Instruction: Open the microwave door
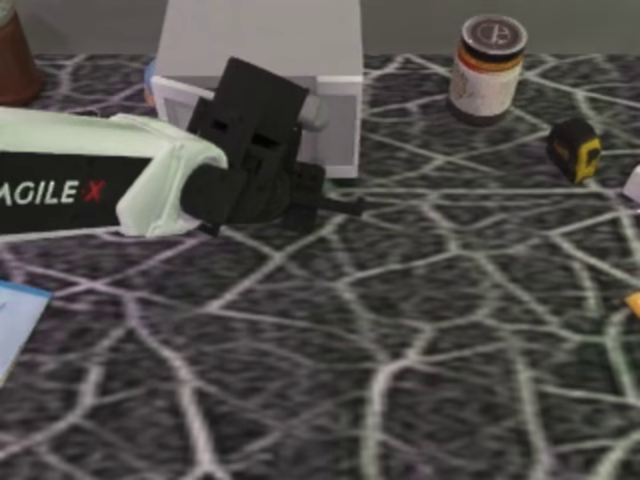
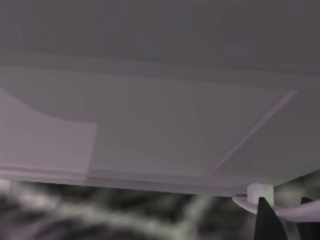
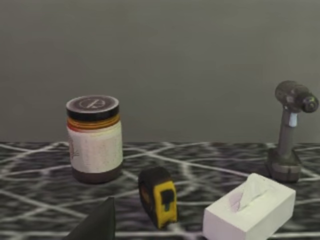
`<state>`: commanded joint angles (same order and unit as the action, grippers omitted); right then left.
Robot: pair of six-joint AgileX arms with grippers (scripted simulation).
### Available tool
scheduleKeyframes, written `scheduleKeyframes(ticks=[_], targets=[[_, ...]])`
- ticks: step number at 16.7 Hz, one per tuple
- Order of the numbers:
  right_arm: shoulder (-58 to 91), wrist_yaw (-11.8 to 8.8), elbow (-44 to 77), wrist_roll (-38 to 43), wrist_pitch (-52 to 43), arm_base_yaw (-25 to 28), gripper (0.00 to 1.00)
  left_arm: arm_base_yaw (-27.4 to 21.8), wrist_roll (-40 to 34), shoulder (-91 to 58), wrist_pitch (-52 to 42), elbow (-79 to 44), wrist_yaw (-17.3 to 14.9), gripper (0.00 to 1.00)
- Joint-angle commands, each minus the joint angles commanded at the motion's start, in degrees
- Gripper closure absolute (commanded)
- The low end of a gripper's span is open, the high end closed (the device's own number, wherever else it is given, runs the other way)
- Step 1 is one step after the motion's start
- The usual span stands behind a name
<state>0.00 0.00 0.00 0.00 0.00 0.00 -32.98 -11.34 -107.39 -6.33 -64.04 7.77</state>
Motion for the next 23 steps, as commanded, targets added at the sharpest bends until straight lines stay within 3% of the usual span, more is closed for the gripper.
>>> scheduleKeyframes(ticks=[15,23], targets=[[0.00,0.00,0.00,0.00,0.00,0.00,0.00,0.00,0.00,0.00,0.00,0.00,0.00,1.00],[0.00,0.00,0.00,0.00,0.00,0.00,0.00,0.63,2.00,1.16,0.68,1.61,-1.68,1.00]])
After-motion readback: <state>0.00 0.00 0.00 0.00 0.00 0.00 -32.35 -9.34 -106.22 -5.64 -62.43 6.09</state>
